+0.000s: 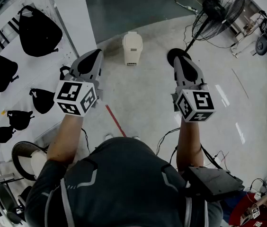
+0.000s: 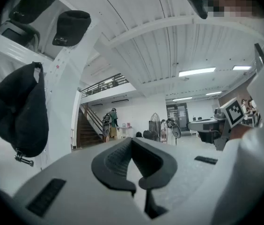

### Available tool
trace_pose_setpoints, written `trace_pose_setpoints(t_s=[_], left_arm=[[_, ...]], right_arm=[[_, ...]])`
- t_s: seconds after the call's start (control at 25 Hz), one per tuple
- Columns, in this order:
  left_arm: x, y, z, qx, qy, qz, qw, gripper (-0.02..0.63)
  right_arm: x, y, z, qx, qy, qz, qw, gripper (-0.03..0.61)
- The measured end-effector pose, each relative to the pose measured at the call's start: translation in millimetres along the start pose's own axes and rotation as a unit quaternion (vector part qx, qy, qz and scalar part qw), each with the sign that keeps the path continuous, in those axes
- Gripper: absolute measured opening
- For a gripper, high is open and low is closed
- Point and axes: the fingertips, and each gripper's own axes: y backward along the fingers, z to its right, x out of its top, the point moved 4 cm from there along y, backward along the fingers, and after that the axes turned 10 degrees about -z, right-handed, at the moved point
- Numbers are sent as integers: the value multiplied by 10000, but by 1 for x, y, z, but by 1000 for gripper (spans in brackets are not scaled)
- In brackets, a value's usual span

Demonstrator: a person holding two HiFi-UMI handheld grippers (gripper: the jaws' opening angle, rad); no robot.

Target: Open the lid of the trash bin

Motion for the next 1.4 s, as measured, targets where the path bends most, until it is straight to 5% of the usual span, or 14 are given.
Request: trace_pose_setpoints(t_s=[0.56, 1.04, 1.4], left_arm=[[8, -17, 11, 262, -6, 105, 9996, 8], [5, -56, 57, 51, 162, 30, 9999, 8], [-16, -105, 39, 42, 319, -200, 9993, 8]], right_arm=[[5, 4, 22, 92, -184, 220, 9995, 26], [-12, 12, 68, 212, -82, 235, 9995, 26], [-30, -31, 98, 201, -178, 140, 9995, 26]])
